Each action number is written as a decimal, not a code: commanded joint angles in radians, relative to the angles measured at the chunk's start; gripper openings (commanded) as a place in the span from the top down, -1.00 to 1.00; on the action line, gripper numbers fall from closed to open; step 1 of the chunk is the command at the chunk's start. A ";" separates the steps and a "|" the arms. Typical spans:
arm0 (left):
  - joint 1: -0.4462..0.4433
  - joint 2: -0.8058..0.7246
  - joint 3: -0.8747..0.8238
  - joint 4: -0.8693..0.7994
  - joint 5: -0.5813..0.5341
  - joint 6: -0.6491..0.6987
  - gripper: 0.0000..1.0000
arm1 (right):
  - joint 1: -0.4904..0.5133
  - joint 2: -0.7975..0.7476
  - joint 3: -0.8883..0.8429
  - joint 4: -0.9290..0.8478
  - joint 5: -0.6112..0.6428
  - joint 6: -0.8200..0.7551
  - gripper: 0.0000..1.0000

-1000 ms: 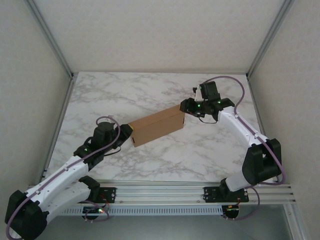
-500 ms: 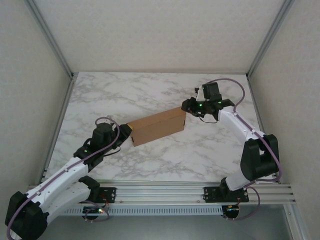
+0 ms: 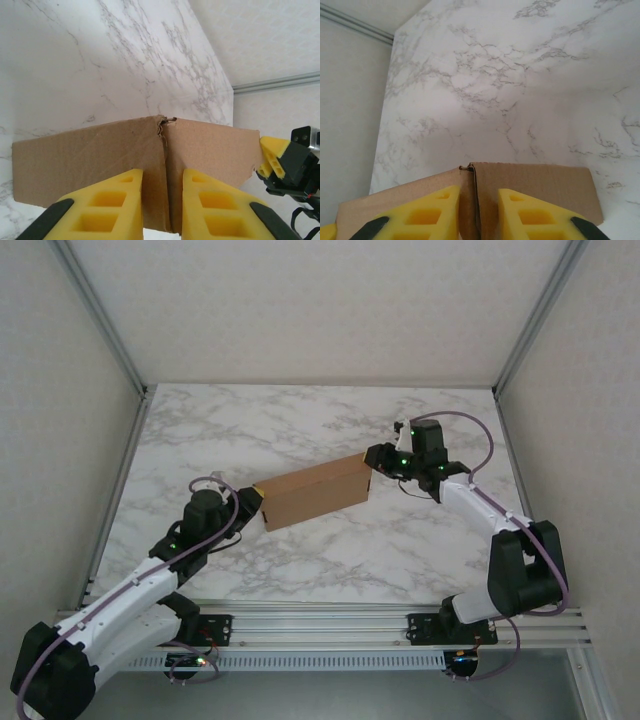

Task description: Fold the paper box

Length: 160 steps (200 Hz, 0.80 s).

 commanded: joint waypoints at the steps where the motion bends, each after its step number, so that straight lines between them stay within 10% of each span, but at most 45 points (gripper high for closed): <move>1: 0.016 0.061 -0.116 -0.260 -0.059 -0.008 0.77 | 0.003 0.065 -0.083 -0.166 0.079 0.015 0.52; 47: 0.020 0.037 -0.043 -0.313 -0.111 0.076 0.76 | 0.010 0.002 0.001 -0.212 0.018 0.001 0.43; 90: 0.023 0.108 0.054 -0.351 -0.135 0.169 0.74 | 0.015 -0.101 0.042 -0.272 0.077 0.007 -0.07; 160: 0.022 0.125 0.086 -0.362 -0.135 0.224 0.75 | 0.016 -0.162 0.012 -0.268 0.067 -0.010 0.18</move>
